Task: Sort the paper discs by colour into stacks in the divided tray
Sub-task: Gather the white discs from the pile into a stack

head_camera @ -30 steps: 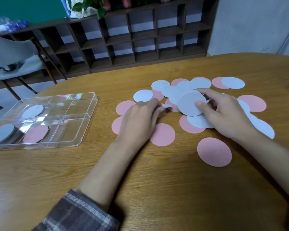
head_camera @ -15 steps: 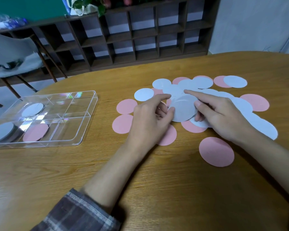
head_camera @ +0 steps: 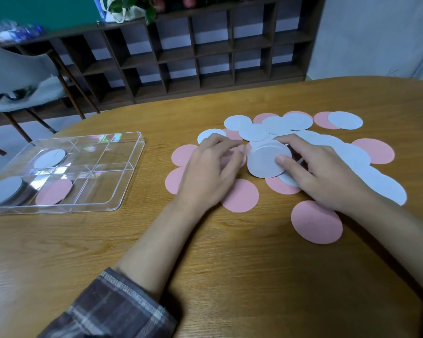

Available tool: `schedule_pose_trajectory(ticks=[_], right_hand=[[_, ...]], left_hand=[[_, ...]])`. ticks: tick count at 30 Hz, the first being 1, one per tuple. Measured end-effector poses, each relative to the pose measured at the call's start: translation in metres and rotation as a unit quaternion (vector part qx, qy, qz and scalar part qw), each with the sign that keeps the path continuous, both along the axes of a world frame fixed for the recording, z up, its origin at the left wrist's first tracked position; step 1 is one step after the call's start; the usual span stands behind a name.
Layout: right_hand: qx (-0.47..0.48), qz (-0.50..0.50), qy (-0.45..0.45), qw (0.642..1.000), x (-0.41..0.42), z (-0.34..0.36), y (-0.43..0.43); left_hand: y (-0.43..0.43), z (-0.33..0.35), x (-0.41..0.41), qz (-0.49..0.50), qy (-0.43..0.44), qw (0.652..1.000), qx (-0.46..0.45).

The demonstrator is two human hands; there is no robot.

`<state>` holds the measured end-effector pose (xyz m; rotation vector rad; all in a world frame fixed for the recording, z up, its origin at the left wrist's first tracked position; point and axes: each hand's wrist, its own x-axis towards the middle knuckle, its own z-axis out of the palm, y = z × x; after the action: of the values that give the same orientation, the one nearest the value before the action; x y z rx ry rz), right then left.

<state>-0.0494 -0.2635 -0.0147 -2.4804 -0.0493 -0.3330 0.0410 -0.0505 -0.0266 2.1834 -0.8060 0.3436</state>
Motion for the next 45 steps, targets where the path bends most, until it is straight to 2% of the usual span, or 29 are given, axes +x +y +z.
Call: schedule_pose_trajectory(ticks=[5, 8, 12, 17, 28, 37, 45], right_hand=[[0.023, -0.003, 0.008, 1.000, 0.000, 0.000, 0.000], [0.033, -0.002, 0.005, 0.999, -0.001, 0.001, -0.001], [0.033, -0.004, 0.009, 0.999, -0.001, 0.001, -0.001], [0.030, -0.007, 0.009, 0.999, -0.001, 0.002, -0.001], [0.029, -0.015, 0.006, 0.999, -0.002, 0.004, 0.001], [0.038, -0.022, 0.006, 0.999, -0.003, 0.004, 0.001], [0.031, -0.024, 0.014, 0.999, -0.003, 0.007, 0.002]], left_hand=[[0.008, -0.010, 0.014, 0.064, 0.043, 0.983, 0.168], [0.008, -0.013, 0.016, 0.076, 0.055, 0.975, 0.201], [0.010, -0.008, 0.015, 0.101, 0.025, 0.981, 0.164], [0.013, -0.005, 0.014, 0.112, 0.001, 0.981, 0.160], [0.011, -0.002, 0.015, 0.129, 0.020, 0.975, 0.179], [0.011, -0.008, 0.018, 0.100, 0.054, 0.975, 0.189], [0.013, -0.005, 0.019, 0.082, 0.104, 0.986, 0.104]])
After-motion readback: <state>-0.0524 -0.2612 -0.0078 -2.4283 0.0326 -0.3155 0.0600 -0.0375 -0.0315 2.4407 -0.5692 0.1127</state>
